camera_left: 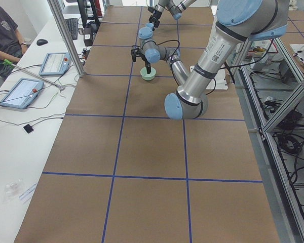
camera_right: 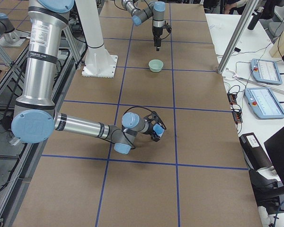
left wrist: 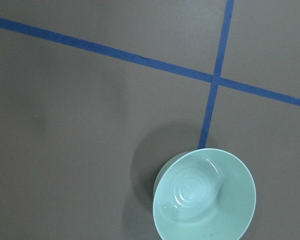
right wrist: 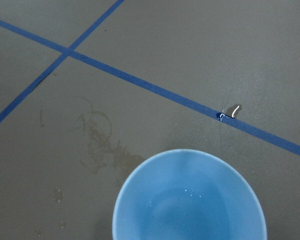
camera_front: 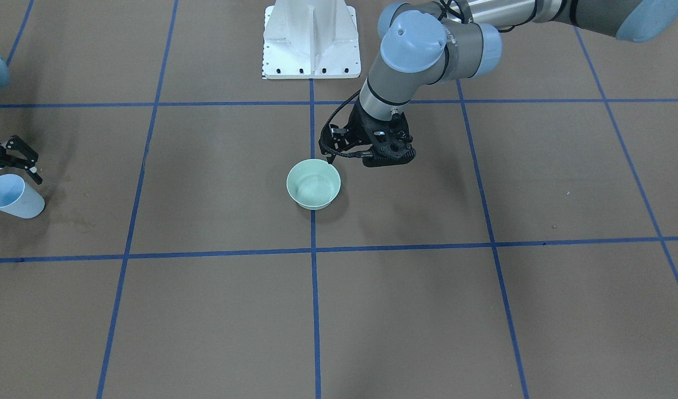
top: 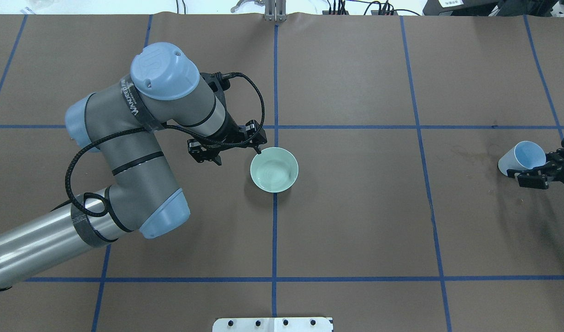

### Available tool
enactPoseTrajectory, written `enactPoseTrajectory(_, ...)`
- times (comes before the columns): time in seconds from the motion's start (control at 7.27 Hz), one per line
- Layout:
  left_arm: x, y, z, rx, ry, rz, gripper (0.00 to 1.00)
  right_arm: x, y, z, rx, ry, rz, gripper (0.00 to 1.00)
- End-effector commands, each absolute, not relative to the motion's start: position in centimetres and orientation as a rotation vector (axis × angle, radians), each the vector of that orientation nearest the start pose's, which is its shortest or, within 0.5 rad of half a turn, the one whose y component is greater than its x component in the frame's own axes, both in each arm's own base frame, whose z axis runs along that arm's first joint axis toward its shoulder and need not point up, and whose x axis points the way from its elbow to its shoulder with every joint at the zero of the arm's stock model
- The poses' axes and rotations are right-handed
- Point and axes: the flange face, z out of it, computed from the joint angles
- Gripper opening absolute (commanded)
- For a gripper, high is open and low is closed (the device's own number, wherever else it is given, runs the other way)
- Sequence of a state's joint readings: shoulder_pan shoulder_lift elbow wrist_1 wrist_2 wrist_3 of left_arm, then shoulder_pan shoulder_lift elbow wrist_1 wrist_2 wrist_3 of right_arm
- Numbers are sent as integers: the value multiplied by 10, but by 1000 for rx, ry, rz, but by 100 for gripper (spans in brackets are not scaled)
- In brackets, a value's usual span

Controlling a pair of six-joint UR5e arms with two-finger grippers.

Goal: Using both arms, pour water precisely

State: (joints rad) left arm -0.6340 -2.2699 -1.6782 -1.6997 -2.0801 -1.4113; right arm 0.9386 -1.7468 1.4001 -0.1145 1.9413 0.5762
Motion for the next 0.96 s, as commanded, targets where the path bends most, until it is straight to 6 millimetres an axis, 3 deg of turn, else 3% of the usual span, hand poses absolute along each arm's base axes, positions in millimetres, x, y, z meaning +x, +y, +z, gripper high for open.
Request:
enactPoseTrajectory(0.0, 492, -468, 177, -81, 1024, -195, 100, -177, -405, 666, 725, -892, -254, 83)
enactPoseTrajectory(0.14, 492, -468, 177, -81, 1024, -195, 100, -177, -406, 664, 728, -896, -251, 56)
enactPoseTrajectory(0.28, 491, -469, 176, -80, 1025, -196, 100, -180, -410, 657, 743, -902, -258, 38)
enactPoseTrajectory(0.41, 490, -469, 176, -78, 1026, -197, 100, -187, -420, 640, 771, -919, -263, 30)
enactPoseTrajectory(0.69, 467, -490, 177, -56, 1030, -225, 100, -209, -453, 589, 783, -920, -258, 28)
enactPoseTrajectory(0.83, 434, -511, 213, -46, 1008, -193, 100, -222, -477, 545, 775, -858, -220, 28)
